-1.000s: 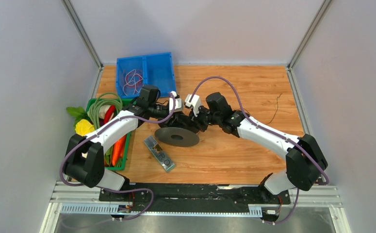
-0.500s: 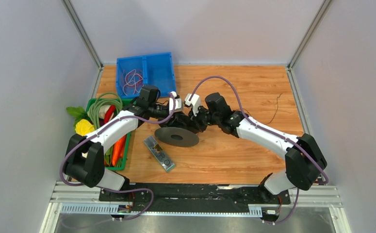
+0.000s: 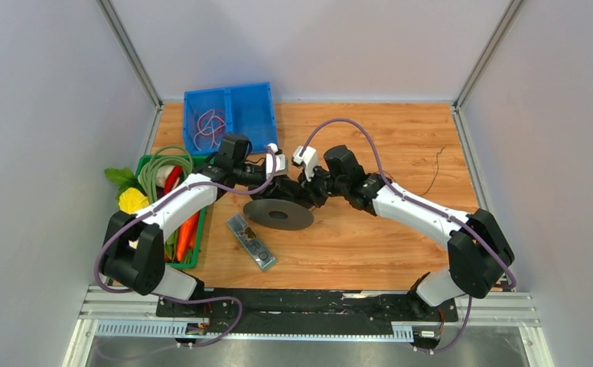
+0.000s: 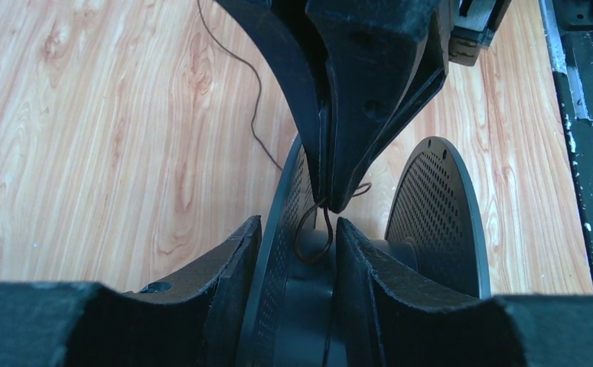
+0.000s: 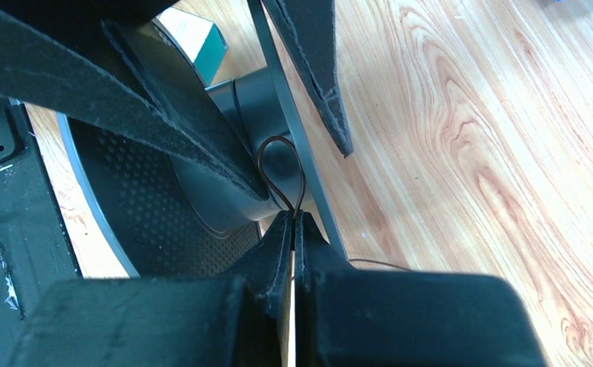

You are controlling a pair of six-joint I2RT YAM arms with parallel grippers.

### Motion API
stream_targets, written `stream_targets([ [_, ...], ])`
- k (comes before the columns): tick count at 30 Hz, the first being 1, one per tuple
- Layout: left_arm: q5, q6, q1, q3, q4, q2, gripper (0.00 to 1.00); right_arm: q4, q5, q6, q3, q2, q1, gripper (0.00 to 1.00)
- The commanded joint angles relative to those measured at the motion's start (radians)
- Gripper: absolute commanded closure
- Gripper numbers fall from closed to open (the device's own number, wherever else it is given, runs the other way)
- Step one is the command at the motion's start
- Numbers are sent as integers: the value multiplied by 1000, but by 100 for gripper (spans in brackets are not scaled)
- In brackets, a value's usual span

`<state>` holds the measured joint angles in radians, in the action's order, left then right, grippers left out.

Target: Wrap the cables

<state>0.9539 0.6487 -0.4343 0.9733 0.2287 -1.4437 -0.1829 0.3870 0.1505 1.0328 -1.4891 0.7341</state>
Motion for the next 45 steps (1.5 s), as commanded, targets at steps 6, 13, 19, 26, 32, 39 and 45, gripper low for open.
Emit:
stream_targets([
  [6,103,384,29,166,418,-32,48,51,0,43,23,3,-25,100],
  [13,109,536,29,288,621,-87,24,53,33,58,42,-10,-25,100],
  [19,62,330,29,242,411,-92,35,66,73,52,56,-23,-24,100],
  [26,19,252,29,194,301,-86,46,69,98,58,87,-54,-24,100],
  [32,-7,243,29,166,276,-80,50,79,99,46,110,-68,-24,100],
  [39,0,314,29,169,331,-76,59,76,82,38,110,-71,-25,100],
  [45,17,422,29,191,448,-81,57,83,47,27,112,-74,-24,100],
])
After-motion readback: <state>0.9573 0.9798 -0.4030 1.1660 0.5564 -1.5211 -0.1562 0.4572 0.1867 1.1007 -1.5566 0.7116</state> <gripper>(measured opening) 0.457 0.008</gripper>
